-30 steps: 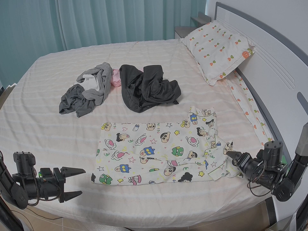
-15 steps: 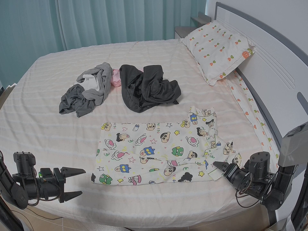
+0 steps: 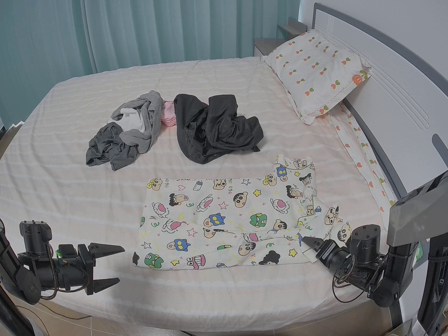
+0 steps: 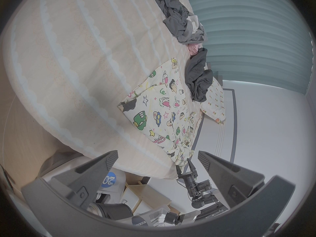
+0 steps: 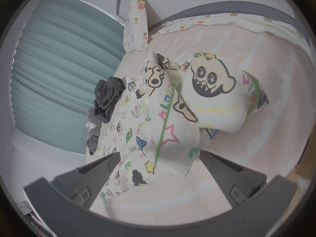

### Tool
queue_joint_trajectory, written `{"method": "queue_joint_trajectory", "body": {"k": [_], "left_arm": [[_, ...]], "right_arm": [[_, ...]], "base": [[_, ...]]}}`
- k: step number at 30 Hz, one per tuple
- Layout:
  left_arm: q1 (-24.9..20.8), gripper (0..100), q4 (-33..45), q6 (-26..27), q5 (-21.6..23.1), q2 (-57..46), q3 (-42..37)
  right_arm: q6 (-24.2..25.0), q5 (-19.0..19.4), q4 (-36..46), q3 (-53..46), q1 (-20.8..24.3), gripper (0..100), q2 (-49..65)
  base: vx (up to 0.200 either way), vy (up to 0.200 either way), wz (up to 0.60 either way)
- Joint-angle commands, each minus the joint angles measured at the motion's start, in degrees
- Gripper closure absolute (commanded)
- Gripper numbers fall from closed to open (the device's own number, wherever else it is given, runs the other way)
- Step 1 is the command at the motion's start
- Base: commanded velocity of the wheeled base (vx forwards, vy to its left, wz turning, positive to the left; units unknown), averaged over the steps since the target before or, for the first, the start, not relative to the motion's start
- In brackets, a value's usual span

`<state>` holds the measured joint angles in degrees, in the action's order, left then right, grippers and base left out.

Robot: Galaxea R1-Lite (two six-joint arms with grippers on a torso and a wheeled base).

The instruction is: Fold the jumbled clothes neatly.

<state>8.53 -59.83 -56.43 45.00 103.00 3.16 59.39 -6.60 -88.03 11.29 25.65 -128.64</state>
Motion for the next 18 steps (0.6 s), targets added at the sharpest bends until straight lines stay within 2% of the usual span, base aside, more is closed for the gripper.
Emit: {"method": "queue_joint_trajectory", "body": {"k": [1,2,3,8,14,18], "left_arm": [[0.1,0,0.0,0.0,0.0,0.1,0.0],[0.0,0,0.0,0.0,0.0,0.1,0.0],[0.1,0,0.0,0.0,0.0,0.1,0.0],[0.1,0,0.0,-0.1,0.0,0.2,0.0],[0.1,0,-0.1,0.0,0.0,0.4,0.0],[0.1,0,-0.1,0.0,0.0,0.4,0.0]], "right_arm": [[0.0,0.0,0.0,1.4,0.0,0,-0.6],[-0.1,-0.1,0.0,2.2,-0.1,0,-0.7],[-0.1,-0.1,0.0,2.4,-0.2,100,-0.7],[-0.3,-0.5,-0.1,1.8,-0.1,100,-0.7],[-2.1,-3.5,-1.7,-0.9,0.5,100,0.3],[-3.1,-3.7,-1.7,-1.1,0.4,100,3.1]], "base": [[0.0,0.0,0.0],[0.0,0.0,0.0],[0.0,0.0,0.0],[0.0,0.0,0.0],[0.0,0.0,0.0],[0.0,0.0,0.0]]}}
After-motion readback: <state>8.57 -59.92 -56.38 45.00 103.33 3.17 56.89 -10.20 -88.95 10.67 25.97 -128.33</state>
